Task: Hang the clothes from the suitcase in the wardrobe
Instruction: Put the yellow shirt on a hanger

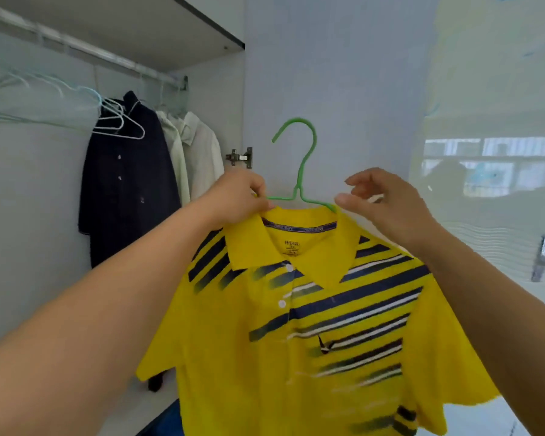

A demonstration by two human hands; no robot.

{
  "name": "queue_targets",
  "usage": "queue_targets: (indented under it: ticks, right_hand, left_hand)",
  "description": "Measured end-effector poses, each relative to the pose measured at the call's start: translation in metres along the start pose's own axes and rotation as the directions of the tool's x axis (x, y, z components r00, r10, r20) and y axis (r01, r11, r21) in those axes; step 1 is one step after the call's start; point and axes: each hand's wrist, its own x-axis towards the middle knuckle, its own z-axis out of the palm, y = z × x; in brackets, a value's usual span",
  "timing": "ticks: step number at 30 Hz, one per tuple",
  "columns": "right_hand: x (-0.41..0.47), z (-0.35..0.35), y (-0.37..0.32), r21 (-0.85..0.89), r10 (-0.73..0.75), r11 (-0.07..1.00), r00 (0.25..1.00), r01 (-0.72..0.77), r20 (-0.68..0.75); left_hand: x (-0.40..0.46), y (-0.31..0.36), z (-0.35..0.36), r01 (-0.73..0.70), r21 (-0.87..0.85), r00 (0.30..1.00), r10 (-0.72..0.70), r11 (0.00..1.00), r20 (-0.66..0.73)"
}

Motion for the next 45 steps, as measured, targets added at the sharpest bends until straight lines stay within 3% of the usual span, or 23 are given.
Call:
queue_targets:
  ticks: [2, 4, 7, 10, 12, 14, 16, 17, 20, 23, 25, 28, 31, 34, 37, 40, 43, 45]
  right_hand:
    - [-0.003, -0.005, 0.007, -0.12, 0.142, 0.986, 0.953, -0.113, 0.267]
    - [-0.008, -0.001, 0.015, -0.15, 0.118, 0.986, 0.929, -0.068, 0.352]
    - [-0.014, 0.003, 0.011, -0.197, -0.068, 0.976, 0.987, 0.096, 0.142]
    - [-0.015, 0.003, 0.009, -0.305, -0.182, 0.942, 0.977, 0.14, -0.114]
    - [-0.014, 0.005, 0.008, -0.359, -0.2, 0.924, 0.966, 0.131, -0.163]
    - [-0.01, 0.008, 0.004, -0.343, -0.194, 0.931, 0.967, 0.127, -0.166]
    - [-0.008, 0.011, -0.003, -0.339, -0.248, 0.927, 0.939, 0.159, -0.237]
    - [-0.005, 0.016, -0.006, -0.376, -0.284, 0.91, 0.923, 0.174, -0.259]
    - [0.003, 0.039, -0.009, -0.411, -0.264, 0.889, 0.96, 0.203, -0.097]
    - [0.019, 0.058, -0.012, -0.165, -0.228, 0.961, 0.973, 0.22, -0.03]
    - [0.033, 0.065, -0.016, -0.098, -0.211, 0.97, 0.969, 0.224, 0.127]
    - [0.057, 0.069, -0.02, -0.225, -0.119, 0.948, 0.908, 0.224, 0.4]
    - [0.084, 0.083, -0.025, -0.236, -0.047, 0.956, 0.886, 0.174, 0.462]
    - [0.103, 0.116, -0.04, -0.198, -0.134, 0.96, 0.943, 0.2, 0.306]
    - [0.121, 0.158, -0.052, -0.306, -0.232, 0.919, 0.969, 0.248, 0.089]
    - [0.138, 0.196, -0.06, -0.441, -0.267, 0.868, 0.963, 0.229, -0.025]
    - [0.15, 0.218, -0.056, -0.514, -0.263, 0.841, 0.958, 0.168, -0.117]
    - [0.157, 0.228, -0.054, -0.513, -0.238, 0.849, 0.959, 0.127, -0.156]
  left_hand:
    - [-0.006, 0.006, 0.001, -0.031, 0.049, 0.999, 0.033, 0.998, -0.042]
    - [-0.013, 0.012, 0.0, -0.04, 0.081, 0.996, 0.047, 0.996, -0.082]
    - [-0.026, 0.018, -0.005, -0.06, -0.036, 0.985, 0.053, 0.998, -0.166]
    - [-0.036, 0.025, -0.018, -0.027, -0.157, 0.99, 0.004, 0.987, -0.141]
    - [-0.042, 0.027, -0.027, -0.014, -0.211, 0.991, -0.014, 0.977, -0.131]
    - [-0.046, 0.024, -0.032, -0.084, -0.308, 0.971, 0.009, 0.948, -0.239]
    - [-0.048, 0.017, -0.032, -0.145, -0.255, 0.95, 0.062, 0.956, -0.307]
    - [-0.047, 0.012, -0.033, -0.124, -0.133, 0.962, 0.086, 0.983, -0.261]
    - [-0.045, -0.01, -0.026, 0.057, 0.219, 0.996, -0.042, 0.974, -0.075]
    - [-0.033, -0.043, -0.028, 0.109, 0.097, 0.967, -0.083, 0.989, -0.242]
    - [-0.026, -0.065, -0.037, 0.137, 0.05, 0.935, -0.112, 0.989, -0.336]
    - [-0.013, -0.103, -0.064, 0.182, 0.04, 0.911, -0.153, 0.983, -0.384]
    - [0.005, -0.151, -0.094, 0.235, 0.028, 0.892, -0.204, 0.972, -0.403]
    - [0.027, -0.185, -0.109, 0.259, -0.045, 0.864, -0.252, 0.965, -0.436]
    - [0.049, -0.197, -0.116, 0.32, -0.127, 0.83, -0.342, 0.939, -0.44]
    - [0.072, -0.215, -0.118, 0.277, -0.353, 0.845, -0.402, 0.894, -0.352]
    - [0.097, -0.242, -0.118, 0.247, -0.579, 0.833, -0.475, 0.777, -0.283]
    - [0.114, -0.261, -0.121, 0.184, -0.767, 0.826, -0.52, 0.614, -0.217]
